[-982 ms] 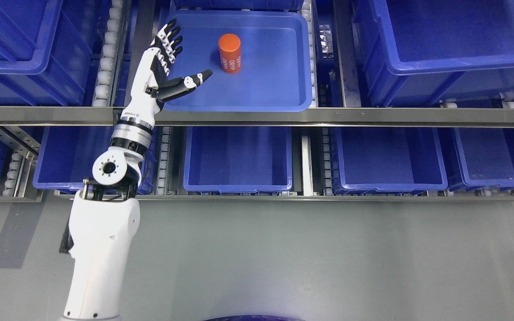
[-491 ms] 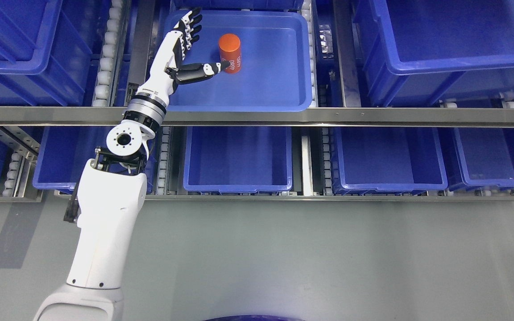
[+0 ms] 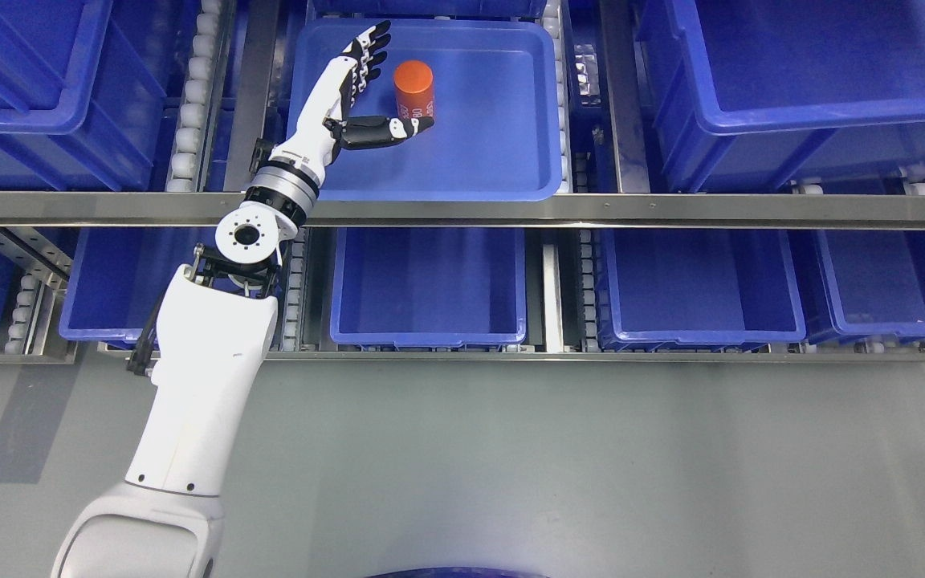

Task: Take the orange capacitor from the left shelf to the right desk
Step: 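Reach the left hand toward the orange capacitor in the blue bin, then close the left hand around the orange capacitor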

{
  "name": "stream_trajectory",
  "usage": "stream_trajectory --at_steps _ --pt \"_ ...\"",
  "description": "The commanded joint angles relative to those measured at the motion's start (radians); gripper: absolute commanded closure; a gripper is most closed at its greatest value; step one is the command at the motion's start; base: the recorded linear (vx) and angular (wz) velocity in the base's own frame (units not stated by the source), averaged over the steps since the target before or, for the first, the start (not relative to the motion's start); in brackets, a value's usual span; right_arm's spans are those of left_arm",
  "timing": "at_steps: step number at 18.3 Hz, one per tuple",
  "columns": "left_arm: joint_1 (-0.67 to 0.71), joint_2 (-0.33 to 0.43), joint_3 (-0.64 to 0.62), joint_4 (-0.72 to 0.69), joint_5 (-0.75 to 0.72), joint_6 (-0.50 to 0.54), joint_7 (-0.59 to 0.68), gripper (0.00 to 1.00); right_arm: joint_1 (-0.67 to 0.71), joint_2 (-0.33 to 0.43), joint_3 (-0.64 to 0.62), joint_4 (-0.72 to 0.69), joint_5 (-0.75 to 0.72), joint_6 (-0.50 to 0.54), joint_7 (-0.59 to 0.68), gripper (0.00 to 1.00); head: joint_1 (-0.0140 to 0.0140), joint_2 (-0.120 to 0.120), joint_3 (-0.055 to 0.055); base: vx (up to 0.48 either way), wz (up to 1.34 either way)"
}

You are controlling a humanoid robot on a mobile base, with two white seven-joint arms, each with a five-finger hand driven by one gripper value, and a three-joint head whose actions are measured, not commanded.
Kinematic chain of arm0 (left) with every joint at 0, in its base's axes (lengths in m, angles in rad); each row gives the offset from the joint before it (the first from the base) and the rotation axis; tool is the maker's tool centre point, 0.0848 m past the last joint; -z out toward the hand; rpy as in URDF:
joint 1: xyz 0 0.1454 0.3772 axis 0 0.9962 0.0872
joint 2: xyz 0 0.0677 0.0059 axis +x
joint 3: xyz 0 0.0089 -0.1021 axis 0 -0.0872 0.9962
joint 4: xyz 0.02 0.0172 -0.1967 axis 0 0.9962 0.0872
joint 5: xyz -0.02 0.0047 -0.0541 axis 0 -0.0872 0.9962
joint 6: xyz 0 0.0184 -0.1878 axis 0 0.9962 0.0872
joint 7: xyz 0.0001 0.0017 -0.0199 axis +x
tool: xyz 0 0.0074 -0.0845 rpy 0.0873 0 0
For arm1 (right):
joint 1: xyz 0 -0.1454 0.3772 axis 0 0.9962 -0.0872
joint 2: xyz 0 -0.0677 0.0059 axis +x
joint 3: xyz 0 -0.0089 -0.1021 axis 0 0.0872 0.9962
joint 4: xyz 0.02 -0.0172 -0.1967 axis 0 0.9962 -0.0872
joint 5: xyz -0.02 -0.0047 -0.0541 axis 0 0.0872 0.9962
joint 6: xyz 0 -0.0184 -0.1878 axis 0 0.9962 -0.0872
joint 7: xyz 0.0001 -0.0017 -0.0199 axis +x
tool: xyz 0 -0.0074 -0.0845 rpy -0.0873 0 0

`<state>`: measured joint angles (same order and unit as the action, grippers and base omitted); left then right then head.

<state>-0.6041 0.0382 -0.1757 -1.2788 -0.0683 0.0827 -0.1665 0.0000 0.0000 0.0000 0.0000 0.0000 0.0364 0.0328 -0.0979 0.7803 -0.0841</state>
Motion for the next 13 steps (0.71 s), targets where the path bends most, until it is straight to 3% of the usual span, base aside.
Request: stream_trajectory --at_steps 1,5,13 --pt "-0.049 -0.004 -0.054 0.153 -0.034 -0.008 -0.007 0.03 0.014 -0.017 -0.011 -0.034 0.000 0.000 -0.001 0.00 0.0000 0.000 0.000 0.000 0.00" --pt "-0.049 -0.006 -0.054 0.176 -0.074 -0.009 -0.007 0.08 0.014 -0.017 -0.011 -0.034 0.000 0.000 -0.001 0.00 0.0000 0.000 0.000 0.000 0.00" --pt "-0.071 0.000 -0.034 0.223 -0.079 -0.055 -0.007 0.31 0.014 -0.017 -0.011 -0.034 0.000 0.000 -0.001 0.00 0.0000 0.000 0.000 0.000 0.00"
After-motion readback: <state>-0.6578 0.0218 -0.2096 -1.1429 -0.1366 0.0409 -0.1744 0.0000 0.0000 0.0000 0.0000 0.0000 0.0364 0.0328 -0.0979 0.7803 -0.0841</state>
